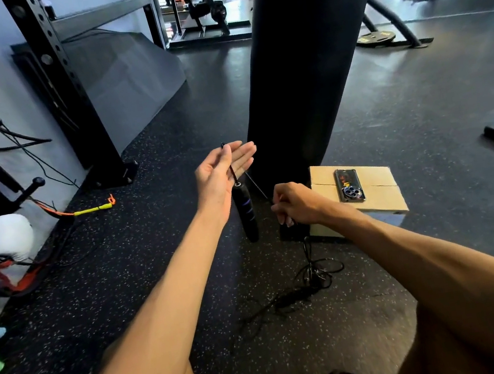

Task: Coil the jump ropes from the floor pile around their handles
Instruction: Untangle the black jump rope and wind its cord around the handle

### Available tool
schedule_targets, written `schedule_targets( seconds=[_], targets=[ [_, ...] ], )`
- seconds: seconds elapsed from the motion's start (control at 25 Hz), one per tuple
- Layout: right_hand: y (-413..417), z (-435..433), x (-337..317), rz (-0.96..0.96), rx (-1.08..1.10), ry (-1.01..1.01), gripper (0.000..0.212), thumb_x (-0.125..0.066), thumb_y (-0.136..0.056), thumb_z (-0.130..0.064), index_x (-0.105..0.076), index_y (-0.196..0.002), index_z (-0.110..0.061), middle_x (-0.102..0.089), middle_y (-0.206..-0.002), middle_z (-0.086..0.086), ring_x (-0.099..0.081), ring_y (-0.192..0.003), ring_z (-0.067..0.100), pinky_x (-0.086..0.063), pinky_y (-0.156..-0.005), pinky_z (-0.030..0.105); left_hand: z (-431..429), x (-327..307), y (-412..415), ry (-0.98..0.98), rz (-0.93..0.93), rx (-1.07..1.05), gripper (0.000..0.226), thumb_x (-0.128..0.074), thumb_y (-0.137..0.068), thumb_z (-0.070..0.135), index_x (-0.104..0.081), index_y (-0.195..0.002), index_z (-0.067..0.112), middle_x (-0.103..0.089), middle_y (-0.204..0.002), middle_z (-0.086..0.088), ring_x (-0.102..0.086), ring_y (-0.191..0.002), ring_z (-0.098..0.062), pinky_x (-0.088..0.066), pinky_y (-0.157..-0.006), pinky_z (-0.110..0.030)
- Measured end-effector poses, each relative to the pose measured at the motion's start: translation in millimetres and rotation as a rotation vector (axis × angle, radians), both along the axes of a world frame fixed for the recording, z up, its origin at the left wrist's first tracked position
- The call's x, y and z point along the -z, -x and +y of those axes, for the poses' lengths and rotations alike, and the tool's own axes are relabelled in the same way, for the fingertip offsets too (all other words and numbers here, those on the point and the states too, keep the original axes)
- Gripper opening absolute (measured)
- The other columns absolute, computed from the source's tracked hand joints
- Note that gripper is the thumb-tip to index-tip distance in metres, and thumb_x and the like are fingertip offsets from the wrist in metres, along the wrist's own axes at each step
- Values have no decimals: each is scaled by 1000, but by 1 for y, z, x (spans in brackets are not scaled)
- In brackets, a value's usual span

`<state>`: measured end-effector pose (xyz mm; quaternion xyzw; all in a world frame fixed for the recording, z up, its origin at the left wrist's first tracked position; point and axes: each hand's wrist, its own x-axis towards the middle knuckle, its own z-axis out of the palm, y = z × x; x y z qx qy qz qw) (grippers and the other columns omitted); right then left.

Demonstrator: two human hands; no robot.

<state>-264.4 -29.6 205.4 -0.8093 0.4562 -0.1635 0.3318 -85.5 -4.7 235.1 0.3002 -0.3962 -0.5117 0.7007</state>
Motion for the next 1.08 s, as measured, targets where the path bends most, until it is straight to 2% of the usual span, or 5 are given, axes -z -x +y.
schedule_targets(
  seconds=[0.36,0.56,0.72,0.92,1.08],
  targets=[
    [-12,5,-27,30,-133,401,17,-49,-97,-9,-63,-89,-5,-60,-78,0,-56,-68,13,-45,-62,29,-3,13,-1,-11,-739,-299,24,-53,-98,10,-67,-88,-6,-74,-79,-16,-74,-74,-19,-61,-71,-36],
    [-19,2,-33,6,-104,457,20,-51,-99,-20,-63,-90,-7,-67,-84,7,-62,-74,21,-51,-67,43,9,11,-3,-111,-1178,-143,33,-50,-100,20,-65,-74,7,-69,-58,-5,-66,-48,-11,-52,-50,-26],
    [-21,4,-36,-13,-54,427,19,-57,-97,-24,-61,-93,-6,-63,-80,2,-58,-72,16,-50,-66,39,3,9,-14,-225,-1353,-60,46,-46,-101,29,-62,-59,21,-56,-56,-2,-47,-48,-12,-36,-54,-27],
    [-14,0,-28,-161,45,256,16,-59,-96,-19,-57,-105,-6,-68,-93,7,-65,-85,20,-52,-74,35,3,12,-12,-356,-1043,137,46,-50,-98,35,-38,-56,22,-35,-54,4,-31,-47,-10,-28,-51,-27],
    [5,-12,-1,102,35,51,44,-52,-89,3,-47,-131,-7,-66,-122,11,-62,-116,24,-52,-98,37,6,10,-10,-289,-805,123,46,-55,-98,25,-32,-58,22,-29,-52,5,-25,-47,-10,-24,-48,-21]
  ],
)
